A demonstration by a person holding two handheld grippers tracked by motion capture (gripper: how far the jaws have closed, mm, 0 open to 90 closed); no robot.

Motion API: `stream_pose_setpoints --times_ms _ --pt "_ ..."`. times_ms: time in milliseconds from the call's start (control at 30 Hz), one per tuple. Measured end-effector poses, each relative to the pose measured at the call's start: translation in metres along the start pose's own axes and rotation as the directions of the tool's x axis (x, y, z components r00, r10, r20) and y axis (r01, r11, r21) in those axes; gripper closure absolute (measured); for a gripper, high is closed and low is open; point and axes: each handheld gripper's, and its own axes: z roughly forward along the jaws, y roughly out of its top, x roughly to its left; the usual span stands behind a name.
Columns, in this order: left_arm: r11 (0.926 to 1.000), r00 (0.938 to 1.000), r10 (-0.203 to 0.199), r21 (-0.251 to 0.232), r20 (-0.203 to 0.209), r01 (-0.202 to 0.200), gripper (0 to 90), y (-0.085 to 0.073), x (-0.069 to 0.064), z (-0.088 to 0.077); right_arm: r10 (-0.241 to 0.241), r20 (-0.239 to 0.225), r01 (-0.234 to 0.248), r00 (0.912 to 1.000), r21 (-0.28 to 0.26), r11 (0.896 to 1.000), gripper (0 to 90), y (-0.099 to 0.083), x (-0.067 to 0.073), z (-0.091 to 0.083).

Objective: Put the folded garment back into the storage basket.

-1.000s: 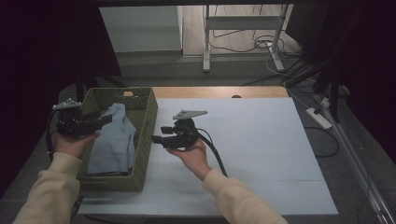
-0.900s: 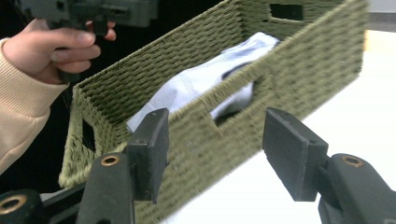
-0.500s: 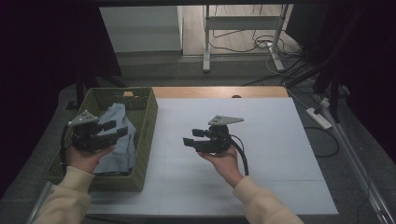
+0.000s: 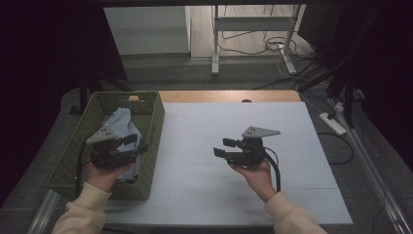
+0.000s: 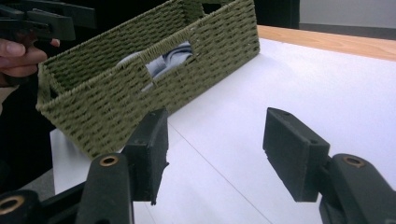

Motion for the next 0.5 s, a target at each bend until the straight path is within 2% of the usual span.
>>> stream_pose_setpoints --times_ms 100,333,500 --pt "0.9999 0.9999 0.013 0.002 0.009 -0.013 39.3 -0.004 -0.007 0.003 -0.016 0.014 0.016 0.9998 -0.002 1.000 39.9 -0.006 -0.003 -0.014" --pt "0.9996 0.9980 0.027 0.003 0.058 -0.027 39.4 -0.010 -0.025 0.008 -0.022 0.054 0.023 0.9983 -0.013 1.000 39.4 -0.020 -0.012 -0.047" --pt "0.9991 0.9955 0.041 0.007 0.085 -0.042 39.7 -0.015 -0.036 0.010 -0.032 0.097 0.035 0.9948 -0.032 0.999 39.0 -0.030 -0.020 -0.076"
